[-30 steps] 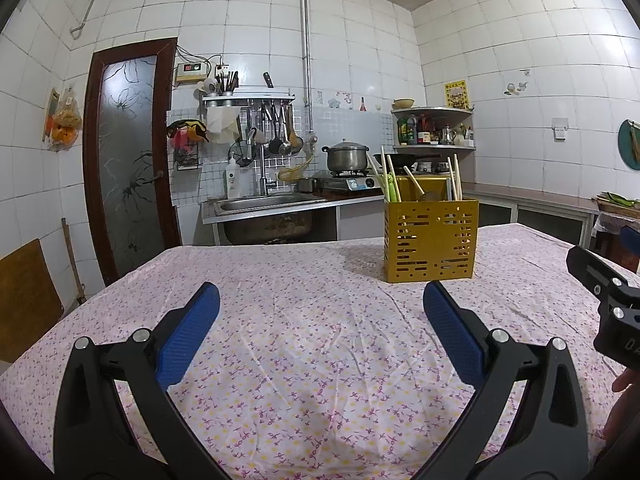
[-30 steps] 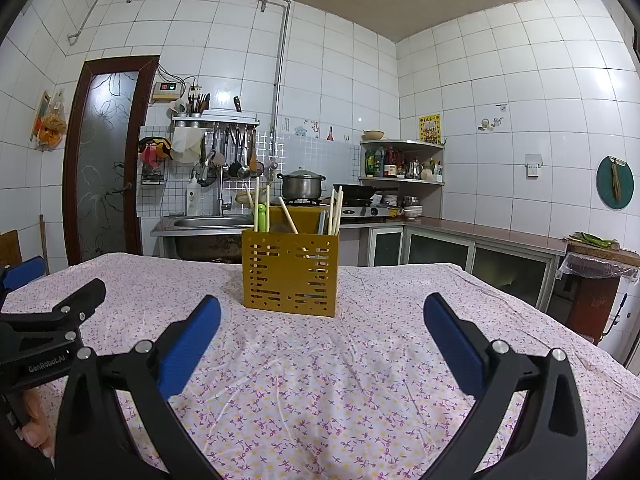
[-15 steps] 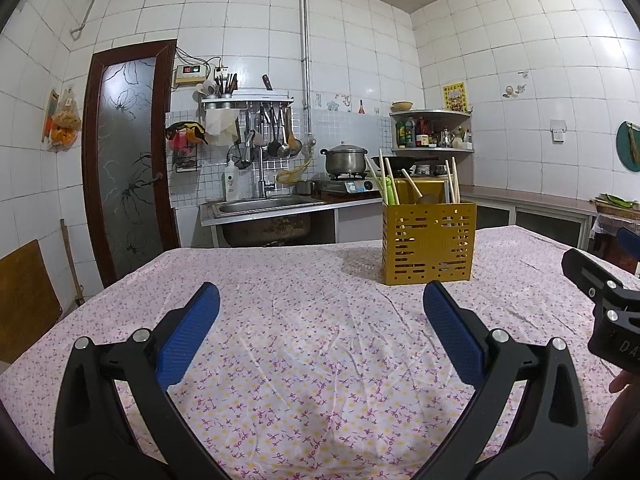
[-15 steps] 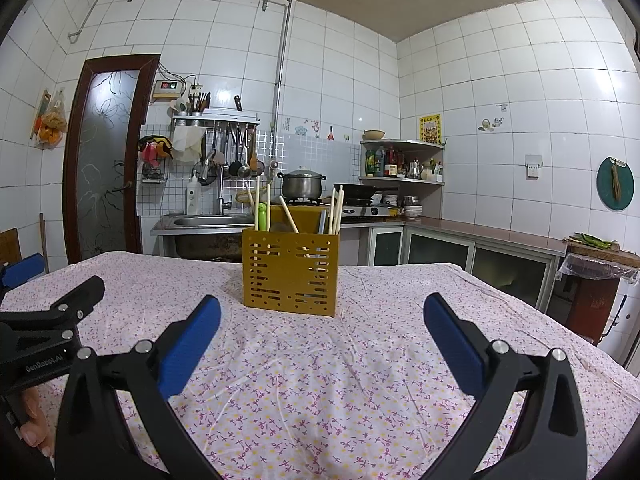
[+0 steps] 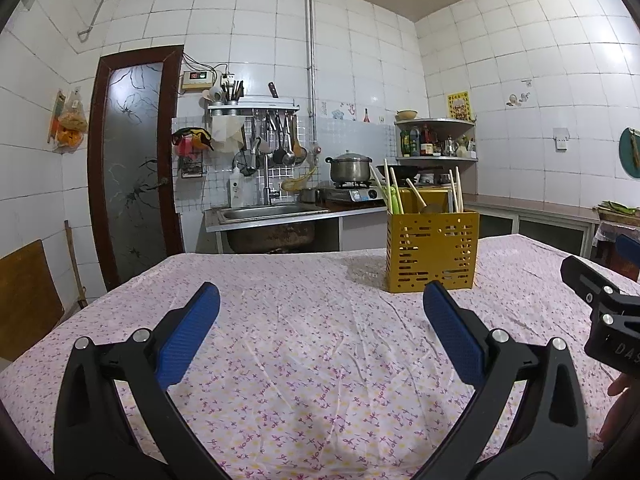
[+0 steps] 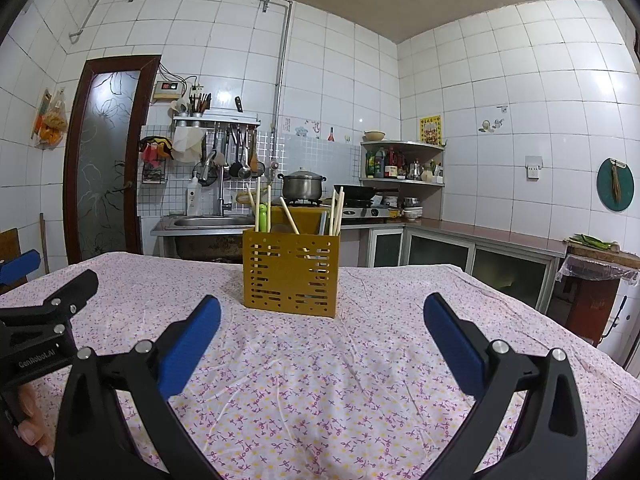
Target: Organize utensils
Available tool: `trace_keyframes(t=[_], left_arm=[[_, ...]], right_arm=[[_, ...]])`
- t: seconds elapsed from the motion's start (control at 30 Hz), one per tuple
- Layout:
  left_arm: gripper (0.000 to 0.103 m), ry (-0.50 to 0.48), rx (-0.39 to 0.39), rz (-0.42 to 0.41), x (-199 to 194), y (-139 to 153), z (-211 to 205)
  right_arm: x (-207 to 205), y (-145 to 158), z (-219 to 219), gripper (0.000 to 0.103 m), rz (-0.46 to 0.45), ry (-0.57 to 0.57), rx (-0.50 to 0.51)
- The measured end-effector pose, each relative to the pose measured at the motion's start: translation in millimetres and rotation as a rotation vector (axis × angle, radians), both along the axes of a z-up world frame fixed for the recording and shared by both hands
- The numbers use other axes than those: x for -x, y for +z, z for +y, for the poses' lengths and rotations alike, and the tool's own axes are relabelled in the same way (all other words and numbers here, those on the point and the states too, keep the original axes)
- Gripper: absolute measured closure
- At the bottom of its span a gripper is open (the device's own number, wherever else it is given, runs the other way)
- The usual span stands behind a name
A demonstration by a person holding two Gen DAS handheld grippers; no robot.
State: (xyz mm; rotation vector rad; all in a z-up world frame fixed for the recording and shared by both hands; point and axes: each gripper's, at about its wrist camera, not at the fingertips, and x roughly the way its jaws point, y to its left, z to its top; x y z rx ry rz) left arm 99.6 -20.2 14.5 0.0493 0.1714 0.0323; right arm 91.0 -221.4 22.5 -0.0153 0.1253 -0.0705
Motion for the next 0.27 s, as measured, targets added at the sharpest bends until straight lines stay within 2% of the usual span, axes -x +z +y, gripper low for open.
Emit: trace_keyframes(t=[0.27], left_arm=[[0.005, -0.003, -0.001, -0.001, 1.9, -0.6, 1.0]], right_arm=[[0.3, 0.0, -0.4, 0.004, 0.001, 0.000, 0.000]])
